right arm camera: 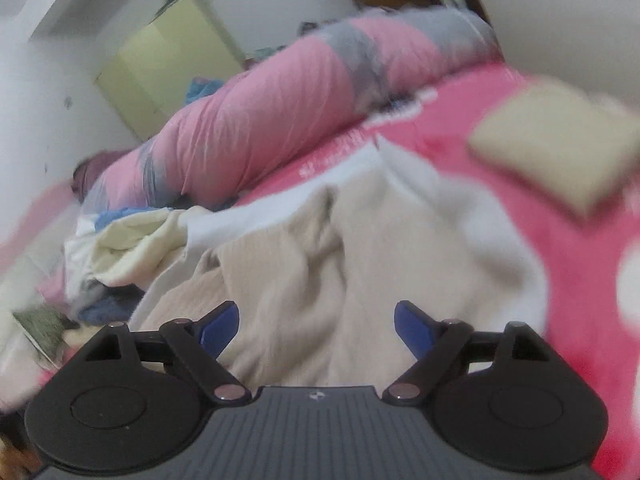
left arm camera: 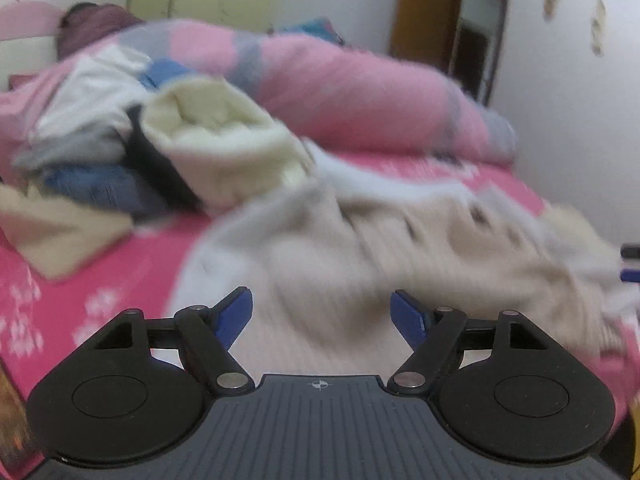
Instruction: Fold clothes
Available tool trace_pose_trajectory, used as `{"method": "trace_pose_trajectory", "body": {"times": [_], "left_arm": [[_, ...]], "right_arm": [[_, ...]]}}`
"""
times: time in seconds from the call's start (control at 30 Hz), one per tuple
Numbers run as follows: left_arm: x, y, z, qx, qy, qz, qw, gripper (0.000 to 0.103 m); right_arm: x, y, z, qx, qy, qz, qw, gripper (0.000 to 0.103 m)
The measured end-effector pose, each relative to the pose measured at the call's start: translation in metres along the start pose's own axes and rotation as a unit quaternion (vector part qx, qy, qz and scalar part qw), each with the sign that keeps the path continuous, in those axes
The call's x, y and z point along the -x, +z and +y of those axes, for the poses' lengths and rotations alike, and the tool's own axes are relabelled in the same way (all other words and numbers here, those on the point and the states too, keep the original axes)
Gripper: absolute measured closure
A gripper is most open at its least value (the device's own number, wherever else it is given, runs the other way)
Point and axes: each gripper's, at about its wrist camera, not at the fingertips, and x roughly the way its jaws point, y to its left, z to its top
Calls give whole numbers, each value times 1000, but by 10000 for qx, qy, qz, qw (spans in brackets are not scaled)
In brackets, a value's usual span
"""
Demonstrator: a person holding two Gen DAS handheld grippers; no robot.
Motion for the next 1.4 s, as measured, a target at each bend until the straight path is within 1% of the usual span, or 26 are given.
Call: {"method": "trace_pose_trajectory", "body": {"times": [0.03, 0.1, 0.13, 0.2, 0.23, 0.33, 0.4, 0.47, 0.53, 0.6, 0.67, 0.7, 0.73, 0.8, 0.83, 0.9, 0.97, 1.07, 1.17, 1.2, 1.23, 1.27, 1.3, 1.33, 1.4], "left_arm": [[1, -13, -5, 16, -47, 94, 9999, 26], [-4, -35, -3, 447, -183, 295, 9984, 27], [-8, -45, -1, 660, -203, 452, 9966, 27], [-12, -60, 1, 887, -140, 624, 9940, 27], [-13, -65, 2, 933, -114, 668, 9933, 27], [-15, -73, 3, 977, 19, 735, 9925, 28], [-16, -76, 4, 1046, 150, 781, 9913, 28], [-17, -79, 8, 1219, 262, 791, 9890, 28], [-18, -81, 12, 1398, 344, 767, 9866, 28], [-16, -85, 15, 1577, 354, 687, 9845, 28], [-16, -85, 18, 1696, 397, 621, 9827, 28], [-16, -85, 19, 1737, 435, 585, 9821, 28], [-16, -86, 19, 1768, 468, 564, 9815, 28], [-18, -86, 20, 1829, 515, 539, 9803, 28], [-17, -87, 20, 1857, 527, 519, 9798, 28], [-19, -87, 19, 1864, 552, 470, 9798, 28], [-21, -87, 20, 1865, 575, 446, 9798, 28], [-22, -86, 17, 1754, 617, 363, 9819, 28], [-26, -86, 17, 1687, 651, 352, 9829, 28], [-26, -86, 17, 1683, 661, 350, 9829, 28], [-27, -87, 17, 1679, 671, 350, 9829, 28], [-27, -87, 17, 1678, 683, 343, 9829, 28], [-27, -87, 16, 1676, 694, 336, 9828, 28], [-28, -87, 16, 1669, 712, 327, 9829, 28], [-31, -87, 16, 1650, 761, 333, 9828, 28]], "right_arm": [[3, -11, -9, -243, -43, -3, 9997, 15], [9, -27, -32, -789, -175, -60, 9967, 16], [13, -34, -45, -1089, -248, -106, 9937, 16], [23, -42, -70, -1657, -344, -225, 9853, 16], [27, -44, -83, -1909, -405, -330, 9802, 16], [33, -41, -117, -2413, -586, -636, 9666, 16], [26, -35, -136, -2645, -643, -696, 9597, 16], [9, -28, -150, -2851, -545, -594, 9551, 16], [-7, -22, -153, -2866, -401, -511, 9558, 16], [-22, -16, -144, -2757, -180, -452, 9600, 16], [-37, -9, -136, -2645, 131, -372, 9636, 16], [-42, -7, -131, -2531, 195, -329, 9667, 16], [-48, -4, -124, -2360, 124, -319, 9711, 16], [-55, -1, -112, -1929, -168, -357, 9804, 15], [-58, -1, -109, -1787, -292, -348, 9829, 15], [-67, -4, -109, -1741, -386, -260, 9836, 15], [-72, -5, -112, -1825, -367, -269, 9822, 14], [-78, 1, -114, -1806, -198, -301, 9829, 15], [-92, 8, -125, -1787, 22, -152, 9838, 16], [-91, 9, -122, -1692, 2, -126, 9855, 18], [-90, 10, -119, -1596, -18, -100, 9871, 26], [-89, 12, -116, -1501, -37, -74, 9886, 32], [-88, 13, -113, -1405, -57, -49, 9901, 39], [-87, 14, -110, -1309, -77, -23, 9914, 53], [-85, 17, -103, -1116, -116, 29, 9937, 59]]}}
